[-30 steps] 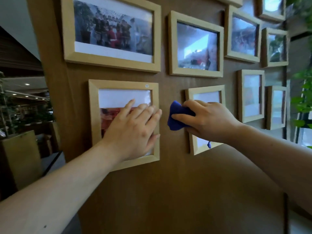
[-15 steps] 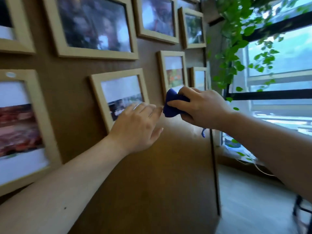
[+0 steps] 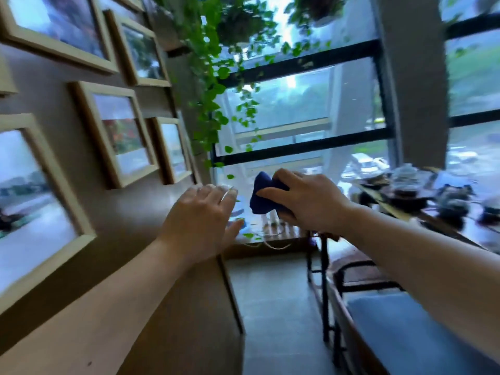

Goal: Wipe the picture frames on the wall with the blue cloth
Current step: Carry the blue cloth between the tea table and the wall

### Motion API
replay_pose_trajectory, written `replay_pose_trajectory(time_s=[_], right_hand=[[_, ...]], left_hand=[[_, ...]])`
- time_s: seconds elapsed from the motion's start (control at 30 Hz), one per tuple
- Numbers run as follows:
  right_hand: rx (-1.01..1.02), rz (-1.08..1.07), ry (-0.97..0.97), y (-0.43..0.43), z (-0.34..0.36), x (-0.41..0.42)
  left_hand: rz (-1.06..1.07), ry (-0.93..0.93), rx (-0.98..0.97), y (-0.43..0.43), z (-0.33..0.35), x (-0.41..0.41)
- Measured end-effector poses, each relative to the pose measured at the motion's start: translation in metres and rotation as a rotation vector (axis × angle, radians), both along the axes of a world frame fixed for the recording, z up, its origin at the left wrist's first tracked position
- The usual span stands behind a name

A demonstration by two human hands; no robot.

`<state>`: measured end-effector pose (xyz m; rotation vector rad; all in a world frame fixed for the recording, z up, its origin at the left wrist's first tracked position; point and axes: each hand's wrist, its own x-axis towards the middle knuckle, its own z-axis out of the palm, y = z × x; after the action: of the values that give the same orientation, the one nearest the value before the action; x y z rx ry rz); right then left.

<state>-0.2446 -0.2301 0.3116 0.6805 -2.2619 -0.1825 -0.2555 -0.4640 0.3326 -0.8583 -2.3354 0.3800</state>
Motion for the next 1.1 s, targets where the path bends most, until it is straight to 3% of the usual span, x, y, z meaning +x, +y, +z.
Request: replay_pose_trajectory(time_s=[0.2,0.5,1.1], right_hand=[[-0.007,-0.359,-0.152,0.062,-0.045,0.085],[-0.111,-0.671,-0.272,0.150,-0.105,0.235],[-0.430,-1.072,-0.493,0.329,-0.285,0.457]], left_hand=[[-0.312,-0.089,0.000,0.068,-0.042,0.016],[-0.688,-0.191,-0.039,0.205,-0.098,0.089],[-0.975,-0.375,-0.335,0.443,-0.240,0.255]])
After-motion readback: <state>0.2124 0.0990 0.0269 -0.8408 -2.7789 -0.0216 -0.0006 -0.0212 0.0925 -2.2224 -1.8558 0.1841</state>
